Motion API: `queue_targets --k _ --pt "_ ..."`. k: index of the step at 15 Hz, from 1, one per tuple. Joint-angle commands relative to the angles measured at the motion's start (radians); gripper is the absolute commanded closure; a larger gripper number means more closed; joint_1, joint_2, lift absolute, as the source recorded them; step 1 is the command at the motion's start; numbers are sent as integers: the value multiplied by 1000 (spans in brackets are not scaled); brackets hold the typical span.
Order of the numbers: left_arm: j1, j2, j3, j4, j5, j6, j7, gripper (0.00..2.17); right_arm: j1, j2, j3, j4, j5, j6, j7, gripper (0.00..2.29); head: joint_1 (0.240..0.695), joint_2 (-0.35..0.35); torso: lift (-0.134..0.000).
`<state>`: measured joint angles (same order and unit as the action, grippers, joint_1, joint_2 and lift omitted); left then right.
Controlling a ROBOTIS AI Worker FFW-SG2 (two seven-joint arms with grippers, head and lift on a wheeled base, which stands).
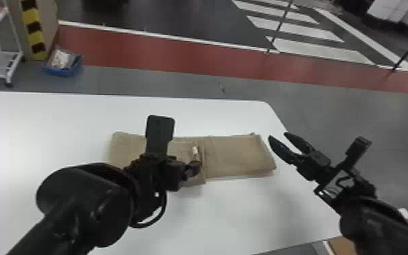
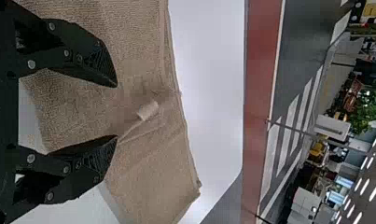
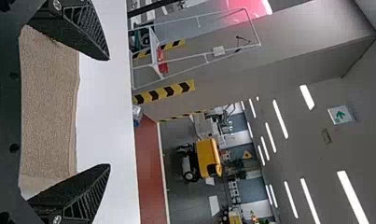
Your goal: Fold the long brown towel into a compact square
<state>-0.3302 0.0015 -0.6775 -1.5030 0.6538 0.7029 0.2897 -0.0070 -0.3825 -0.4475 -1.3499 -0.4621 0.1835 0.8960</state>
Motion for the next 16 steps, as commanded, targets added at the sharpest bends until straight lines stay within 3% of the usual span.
queue_targets --k 1,4,5,7,10,11,13,16 --pt "17 -4 10 -25 -5 -7 3 26 18 24 23 -43 5 34 -20 103 695 -350 -120" --pt "46 -4 36 -164 -17 14 9 26 41 71 52 -155 28 162 -111 265 695 -350 -120" --pt "57 15 64 -204 -17 14 6 26 58 85 76 -212 45 202 -170 377 695 -350 -120" --pt "102 97 156 -260 -17 14 -32 26 73 116 133 -308 66 337 -273 404 695 -350 -120" --pt "148 224 220 -327 23 17 -70 26 102 160 223 -439 114 466 -460 404 695 -350 -120" --pt "166 250 243 -338 26 17 -87 26 110 165 259 -476 122 509 -523 404 695 -350 -120" --pt "203 264 289 -365 32 17 -122 26 128 169 329 -557 128 586 -660 404 695 -305 -120" --pt "246 290 328 -411 43 20 -141 26 128 186 355 -578 128 653 -730 404 695 -237 -120"
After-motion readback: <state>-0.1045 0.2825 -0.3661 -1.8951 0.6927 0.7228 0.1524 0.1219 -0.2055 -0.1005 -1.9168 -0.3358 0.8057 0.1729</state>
